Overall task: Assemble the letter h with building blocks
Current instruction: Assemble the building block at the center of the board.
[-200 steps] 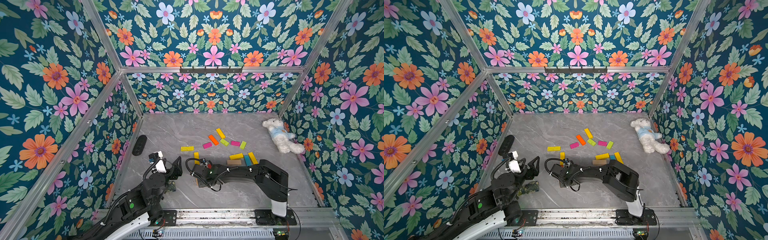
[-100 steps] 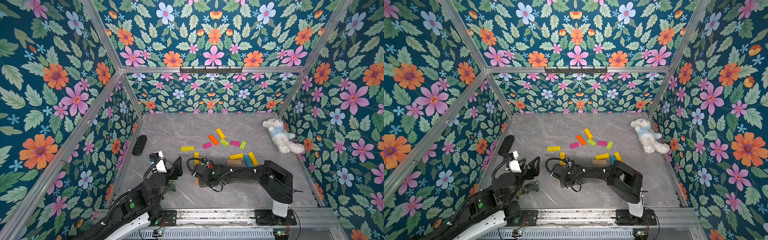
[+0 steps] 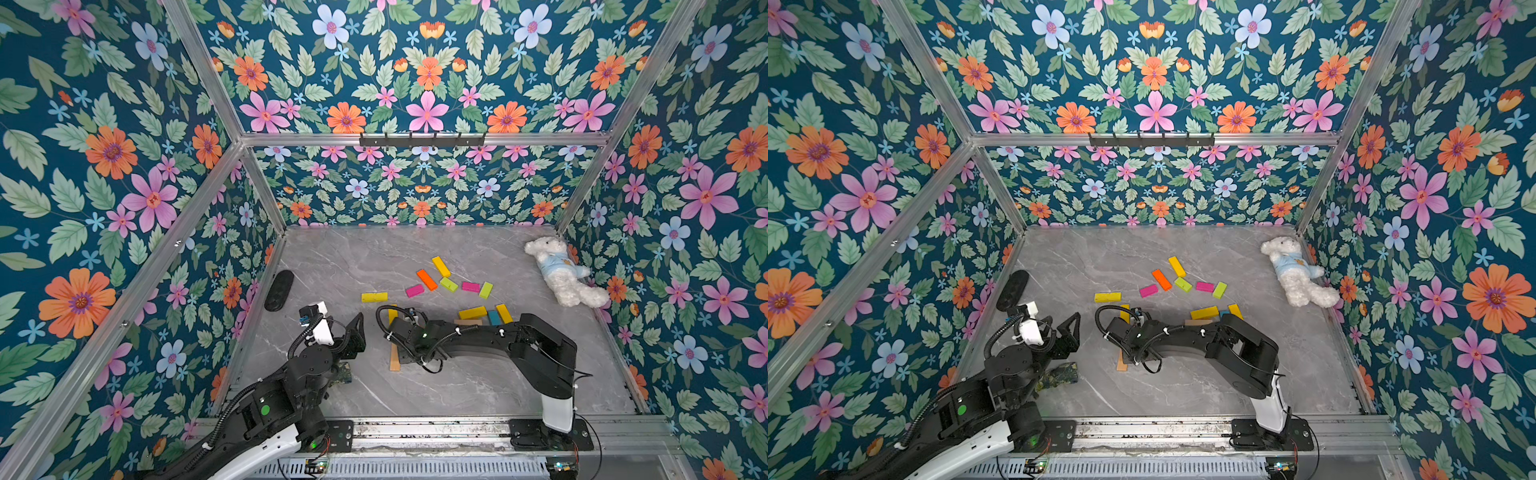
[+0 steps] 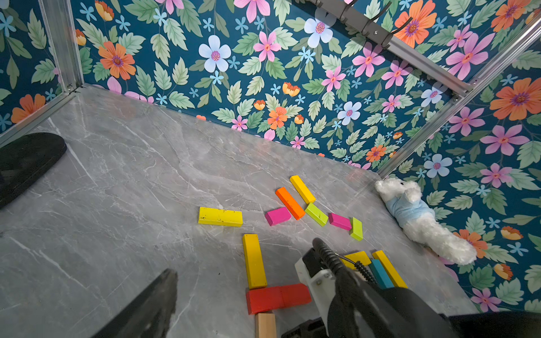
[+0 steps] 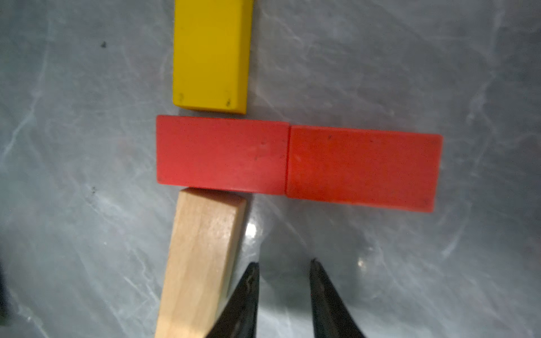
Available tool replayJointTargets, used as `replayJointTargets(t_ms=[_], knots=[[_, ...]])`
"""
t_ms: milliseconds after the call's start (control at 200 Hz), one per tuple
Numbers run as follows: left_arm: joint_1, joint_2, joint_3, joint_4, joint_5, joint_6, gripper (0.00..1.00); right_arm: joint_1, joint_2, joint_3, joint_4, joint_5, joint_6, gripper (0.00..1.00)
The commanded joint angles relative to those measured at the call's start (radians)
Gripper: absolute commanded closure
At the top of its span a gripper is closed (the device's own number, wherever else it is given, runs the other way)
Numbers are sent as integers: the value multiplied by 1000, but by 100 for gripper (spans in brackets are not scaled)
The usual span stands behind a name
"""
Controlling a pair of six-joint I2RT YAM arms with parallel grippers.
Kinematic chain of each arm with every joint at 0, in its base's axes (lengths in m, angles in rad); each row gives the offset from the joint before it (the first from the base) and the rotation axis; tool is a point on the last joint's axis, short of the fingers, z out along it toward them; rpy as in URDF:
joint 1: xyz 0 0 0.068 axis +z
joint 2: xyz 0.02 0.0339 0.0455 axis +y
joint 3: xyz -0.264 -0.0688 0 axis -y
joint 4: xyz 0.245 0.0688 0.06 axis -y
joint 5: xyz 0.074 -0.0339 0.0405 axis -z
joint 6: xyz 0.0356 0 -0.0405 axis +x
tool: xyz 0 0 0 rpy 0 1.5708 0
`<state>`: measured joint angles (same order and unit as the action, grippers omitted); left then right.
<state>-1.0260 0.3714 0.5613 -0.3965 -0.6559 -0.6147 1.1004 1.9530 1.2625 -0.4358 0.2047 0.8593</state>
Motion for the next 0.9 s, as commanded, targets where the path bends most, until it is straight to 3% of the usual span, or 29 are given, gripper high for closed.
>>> replayJointTargets(t_ms=[0,465,690,800,875,895], knots=[[0,3,4,7,-17,7,12,1,18,17,21,-19,-11,67],[0,11,2,8,-20,9,12,-7,2,-4,31,-20,-2,67],[1,7,5,7,-24,8,12,43,-86,18,2,138,-96,60],[0,-24,23,-25,-62,-14,12,48,-99,34,61,51,-135,78],[0,-62,44,-43,-83,-24,12,46,-70,69,83,-38,-145,100],[1,-74,48,-44,-83,-24,11,47,-57,84,80,-62,-150,100]])
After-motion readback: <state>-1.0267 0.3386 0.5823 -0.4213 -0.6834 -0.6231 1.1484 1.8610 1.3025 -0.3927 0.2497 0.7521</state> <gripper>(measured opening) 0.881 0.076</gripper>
